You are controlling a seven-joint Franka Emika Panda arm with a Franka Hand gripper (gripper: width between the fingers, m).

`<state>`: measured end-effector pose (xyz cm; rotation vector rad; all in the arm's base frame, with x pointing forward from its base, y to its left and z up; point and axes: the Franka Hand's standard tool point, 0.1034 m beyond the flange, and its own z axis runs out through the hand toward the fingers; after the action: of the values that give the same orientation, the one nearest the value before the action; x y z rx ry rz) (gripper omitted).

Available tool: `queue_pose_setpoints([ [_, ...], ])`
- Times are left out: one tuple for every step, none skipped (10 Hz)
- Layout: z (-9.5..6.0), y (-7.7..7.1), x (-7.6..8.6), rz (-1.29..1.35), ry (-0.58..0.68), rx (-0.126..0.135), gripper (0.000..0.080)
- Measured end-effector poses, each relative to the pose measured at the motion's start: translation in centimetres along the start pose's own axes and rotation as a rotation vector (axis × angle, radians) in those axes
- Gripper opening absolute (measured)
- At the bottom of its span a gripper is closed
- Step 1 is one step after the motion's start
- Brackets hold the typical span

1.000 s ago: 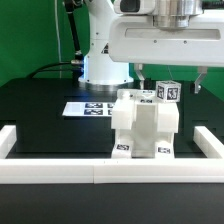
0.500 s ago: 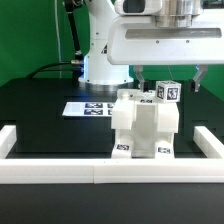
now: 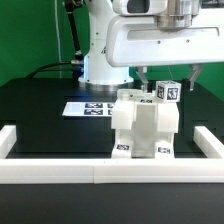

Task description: Assemble chair

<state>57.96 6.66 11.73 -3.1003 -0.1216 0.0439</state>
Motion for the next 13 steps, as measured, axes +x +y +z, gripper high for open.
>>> queue_pose_setpoints([
  [0.0, 0.01, 0.0, 0.013, 0.0, 0.0, 0.0376],
  [0.0, 0.01, 0.0, 0.013, 0.0, 0.0, 0.0288],
  [0.0, 0.0, 0.0, 0.036, 0.0, 0.001, 0.0288],
  [0.0, 0.0, 0.0, 0.119, 0.0, 0.001, 0.0288],
  [0.01, -0.01, 0.0, 0.199, 0.0, 0.001, 0.0288],
  [0.01, -0.01, 0.0, 0.262, 0.0, 0.001, 0.0288],
  [0.01, -0.01, -0.01, 0.309, 0.0, 0.001, 0.0288],
  [0.01, -0.04, -0.01, 0.393, -0.001, 0.002, 0.0288],
  [0.02, -0.05, -0.02, 0.454, -0.001, 0.002, 0.0288],
  [0.03, -0.07, -0.02, 0.519, -0.001, 0.002, 0.0289],
  [0.04, -0.09, -0.03, 0.591, -0.002, 0.002, 0.0289],
  [0.04, -0.09, -0.04, 0.622, -0.002, 0.002, 0.029],
  [0.06, -0.14, -0.05, 0.709, -0.003, 0.003, 0.029],
])
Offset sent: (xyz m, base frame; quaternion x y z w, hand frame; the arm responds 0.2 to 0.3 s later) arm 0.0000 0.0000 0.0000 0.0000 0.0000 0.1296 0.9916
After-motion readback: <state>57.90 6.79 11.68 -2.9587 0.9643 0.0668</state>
